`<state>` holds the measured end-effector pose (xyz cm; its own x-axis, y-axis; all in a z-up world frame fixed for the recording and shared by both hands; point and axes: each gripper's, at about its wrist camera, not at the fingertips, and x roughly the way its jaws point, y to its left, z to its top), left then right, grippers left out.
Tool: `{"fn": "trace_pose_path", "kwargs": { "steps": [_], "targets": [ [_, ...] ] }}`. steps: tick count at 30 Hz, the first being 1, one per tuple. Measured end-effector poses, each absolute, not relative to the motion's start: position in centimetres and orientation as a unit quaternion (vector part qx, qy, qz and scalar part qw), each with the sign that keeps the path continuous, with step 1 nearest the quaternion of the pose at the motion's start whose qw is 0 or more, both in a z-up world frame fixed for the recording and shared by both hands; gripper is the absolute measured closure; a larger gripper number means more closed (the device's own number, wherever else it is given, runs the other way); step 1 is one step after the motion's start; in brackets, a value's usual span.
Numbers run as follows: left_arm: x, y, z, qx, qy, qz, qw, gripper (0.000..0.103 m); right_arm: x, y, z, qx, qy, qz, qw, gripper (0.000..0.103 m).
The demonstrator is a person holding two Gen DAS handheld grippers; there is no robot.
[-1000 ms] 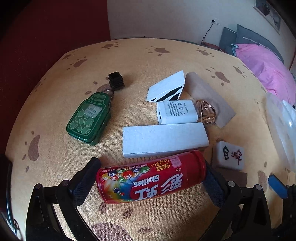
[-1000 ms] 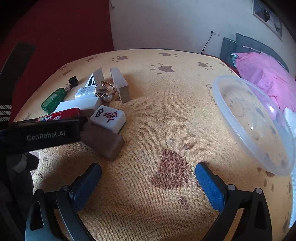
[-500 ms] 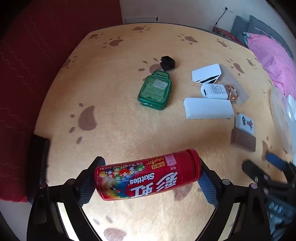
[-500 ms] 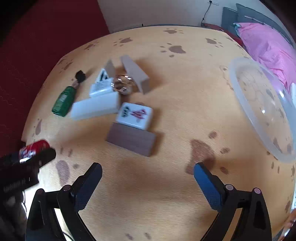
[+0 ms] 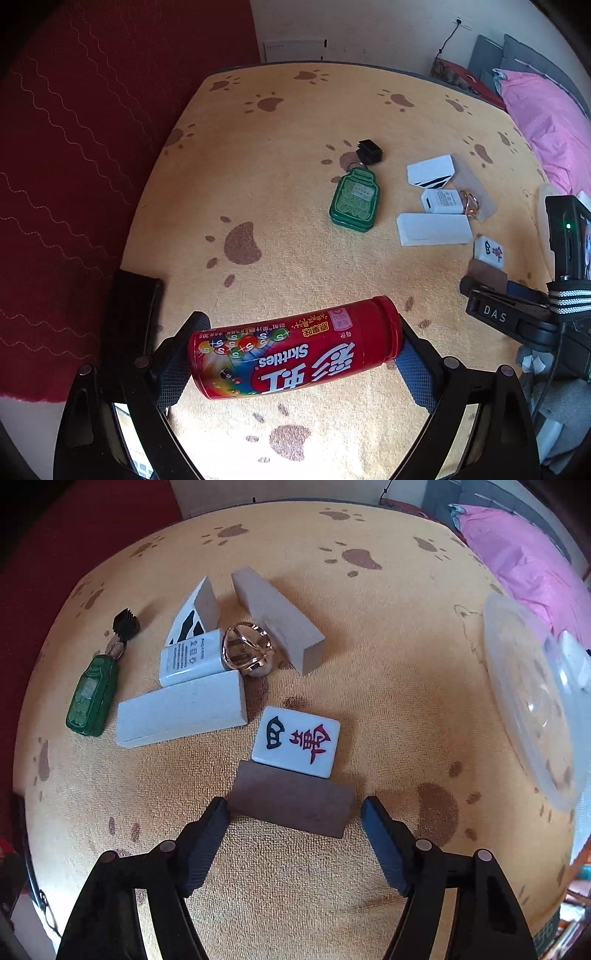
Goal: Organize rigid objects
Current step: 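Grasp the red Skittles tube with the left gripper while the right grasps the brown block, then carry the tube and block to the clear bowl and release both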
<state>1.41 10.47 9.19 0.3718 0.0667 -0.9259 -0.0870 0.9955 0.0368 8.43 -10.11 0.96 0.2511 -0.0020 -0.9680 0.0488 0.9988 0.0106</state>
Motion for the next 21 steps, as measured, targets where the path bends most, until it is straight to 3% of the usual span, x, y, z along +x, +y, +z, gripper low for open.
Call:
{"fn": "trace_pose_path", "kwargs": {
  "steps": [3,21],
  "targets": [
    [1.3,10.5,9.3,-0.004,0.56,0.048,0.827,0.008,8.4,-10.0,1.3,0.015,0.614,-0.008,0.789,0.038],
    [0.7,5.3,9.9,0.007,0.559,0.026,0.829,0.008,4.6,-17.7,7.2,0.041,0.579,-0.007,0.814,0.038]
  ]
}}
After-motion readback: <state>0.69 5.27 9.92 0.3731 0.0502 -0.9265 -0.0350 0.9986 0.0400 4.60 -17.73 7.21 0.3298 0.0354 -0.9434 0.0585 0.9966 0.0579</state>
